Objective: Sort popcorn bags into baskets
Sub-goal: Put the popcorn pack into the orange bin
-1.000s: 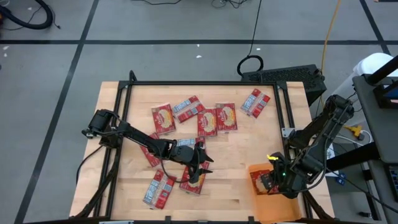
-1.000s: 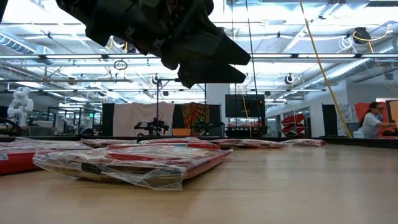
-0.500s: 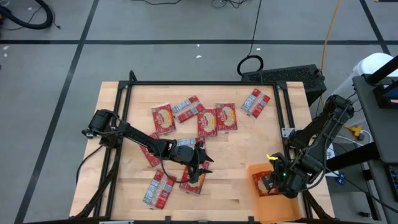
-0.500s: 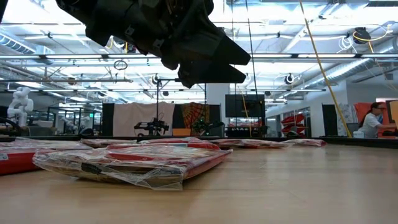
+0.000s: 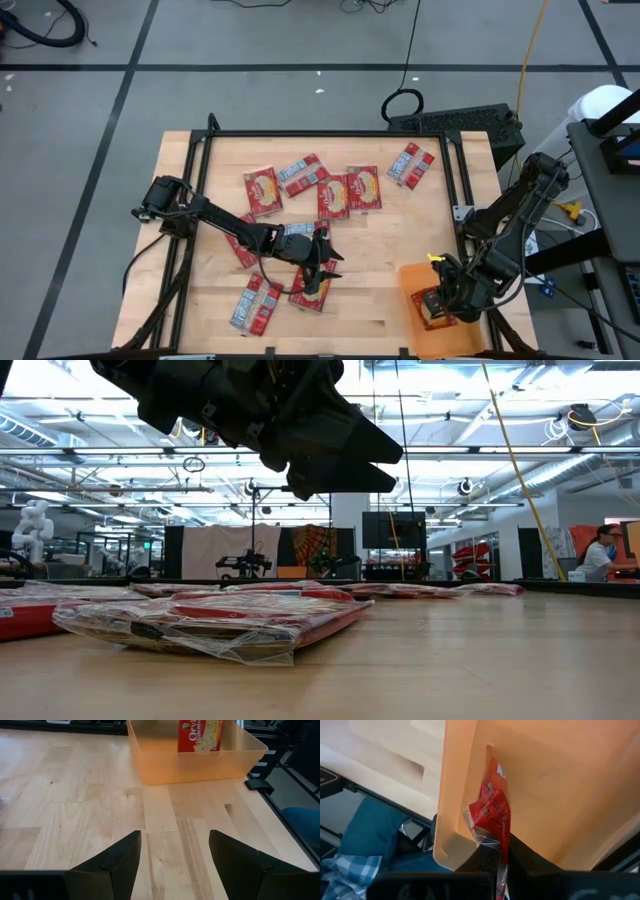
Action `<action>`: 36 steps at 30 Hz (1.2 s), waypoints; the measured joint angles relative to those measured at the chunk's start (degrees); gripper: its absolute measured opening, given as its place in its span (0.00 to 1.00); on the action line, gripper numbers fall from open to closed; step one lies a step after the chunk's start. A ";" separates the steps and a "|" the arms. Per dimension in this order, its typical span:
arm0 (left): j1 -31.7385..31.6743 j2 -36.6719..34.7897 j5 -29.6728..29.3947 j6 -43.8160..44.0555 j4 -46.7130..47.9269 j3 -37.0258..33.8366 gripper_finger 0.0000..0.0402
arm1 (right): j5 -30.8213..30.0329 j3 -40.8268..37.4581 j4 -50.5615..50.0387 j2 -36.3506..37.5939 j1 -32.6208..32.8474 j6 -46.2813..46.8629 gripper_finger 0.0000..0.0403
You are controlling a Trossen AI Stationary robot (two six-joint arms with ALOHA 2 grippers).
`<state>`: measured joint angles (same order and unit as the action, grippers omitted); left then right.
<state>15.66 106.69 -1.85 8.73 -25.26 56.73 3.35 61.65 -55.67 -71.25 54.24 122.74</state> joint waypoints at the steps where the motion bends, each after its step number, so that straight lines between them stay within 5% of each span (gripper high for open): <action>1: 0.00 0.00 -0.01 0.00 0.00 0.01 0.60 | 0.02 0.00 0.45 -0.21 0.21 0.24 0.01; 36: 0.00 0.02 0.01 -0.76 -0.76 0.00 0.60 | 5.78 0.00 11.66 -8.21 4.02 5.13 0.02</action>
<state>15.66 106.72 -1.84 7.97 -26.02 56.73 9.13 61.65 -44.01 -79.46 58.26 127.87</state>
